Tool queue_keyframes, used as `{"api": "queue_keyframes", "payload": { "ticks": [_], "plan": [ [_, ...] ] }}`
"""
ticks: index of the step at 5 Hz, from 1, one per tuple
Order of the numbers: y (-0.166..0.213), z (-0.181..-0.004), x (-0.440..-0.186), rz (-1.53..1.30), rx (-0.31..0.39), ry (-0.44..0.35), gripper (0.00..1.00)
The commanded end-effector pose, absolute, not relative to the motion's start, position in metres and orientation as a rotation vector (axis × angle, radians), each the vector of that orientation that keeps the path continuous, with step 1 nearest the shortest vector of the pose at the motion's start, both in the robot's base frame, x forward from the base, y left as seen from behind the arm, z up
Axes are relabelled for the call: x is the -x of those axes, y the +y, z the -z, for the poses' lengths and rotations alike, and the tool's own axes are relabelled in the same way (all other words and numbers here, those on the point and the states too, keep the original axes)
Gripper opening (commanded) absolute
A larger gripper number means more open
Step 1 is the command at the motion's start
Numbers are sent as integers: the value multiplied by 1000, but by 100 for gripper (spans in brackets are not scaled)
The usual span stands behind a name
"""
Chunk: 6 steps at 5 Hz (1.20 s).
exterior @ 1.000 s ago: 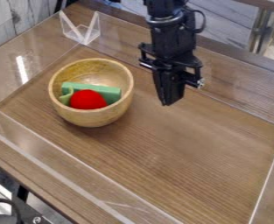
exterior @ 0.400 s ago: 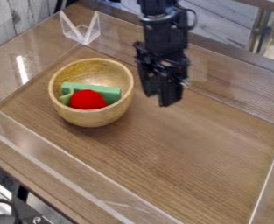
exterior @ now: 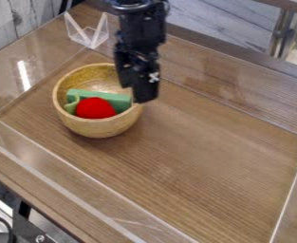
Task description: Remove the green stick from the brown bowl and put it on the table
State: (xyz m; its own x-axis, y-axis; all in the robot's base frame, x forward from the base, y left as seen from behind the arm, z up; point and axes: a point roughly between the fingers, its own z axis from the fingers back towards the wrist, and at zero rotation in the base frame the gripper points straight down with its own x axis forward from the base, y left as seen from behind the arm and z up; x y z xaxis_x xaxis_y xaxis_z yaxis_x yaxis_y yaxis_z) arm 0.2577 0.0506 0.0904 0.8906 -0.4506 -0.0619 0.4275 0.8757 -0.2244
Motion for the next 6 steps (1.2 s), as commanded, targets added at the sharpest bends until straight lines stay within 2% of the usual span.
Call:
{"api": "queue_keyframes", "payload": {
  "ticks": [1,2,4,6],
  "plan": [
    [74,-103,-258,491,157,71,100],
    [87,-100,-251,504,142,77,100],
    [121,-79,-254,477,117,97,100],
    [141,-74,-259,509,99,100,100]
  ]
}}
